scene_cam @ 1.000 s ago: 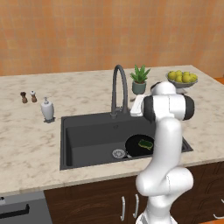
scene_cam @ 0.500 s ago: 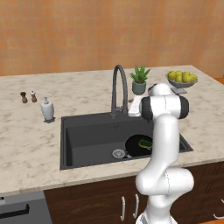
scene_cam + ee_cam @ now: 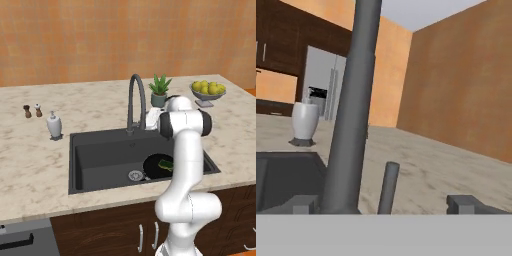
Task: Pick the pan and sponge and place them into the sink. Then turn on the water.
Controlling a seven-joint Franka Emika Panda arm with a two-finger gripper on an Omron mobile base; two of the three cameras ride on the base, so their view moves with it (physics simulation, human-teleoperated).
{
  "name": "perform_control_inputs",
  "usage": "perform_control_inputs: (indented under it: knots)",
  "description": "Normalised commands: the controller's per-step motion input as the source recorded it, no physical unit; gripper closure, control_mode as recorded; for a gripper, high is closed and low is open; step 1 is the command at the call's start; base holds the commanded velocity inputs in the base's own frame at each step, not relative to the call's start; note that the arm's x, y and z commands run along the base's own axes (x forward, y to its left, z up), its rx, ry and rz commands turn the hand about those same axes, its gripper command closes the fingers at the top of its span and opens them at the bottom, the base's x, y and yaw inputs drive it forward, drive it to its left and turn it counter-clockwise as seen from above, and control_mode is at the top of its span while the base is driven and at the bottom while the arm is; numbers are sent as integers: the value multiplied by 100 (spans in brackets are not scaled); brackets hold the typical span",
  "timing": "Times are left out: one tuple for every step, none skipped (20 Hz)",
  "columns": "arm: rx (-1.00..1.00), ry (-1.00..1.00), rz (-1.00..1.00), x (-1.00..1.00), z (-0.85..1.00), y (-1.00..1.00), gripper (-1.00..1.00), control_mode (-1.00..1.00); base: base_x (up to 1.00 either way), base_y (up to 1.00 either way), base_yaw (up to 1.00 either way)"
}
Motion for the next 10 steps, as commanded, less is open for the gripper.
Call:
perform_control_inputs:
  knots:
    - [1,4,0,34,-18,6,-100,-100,0,0,0]
    - [1,3,0,34,-19,1,-100,-100,0,0,0]
    - [2,3,0,35,-19,0,-100,-100,0,0,0]
    - [1,4,0,38,-23,0,-100,-100,0,0,0]
    - [0,4,0,40,-26,0,-100,-100,0,0,0]
    - [0,3,0,39,-24,0,-100,-100,0,0,0]
    - [0,1,0,34,-17,0,-100,-100,0,0,0]
    - [0,0,0,31,-16,1,-100,-100,0,0,0]
    - [1,0,0,24,-8,1,-100,-100,0,0,0]
    - [2,0,0,20,-1,0,-100,-100,0,0,0]
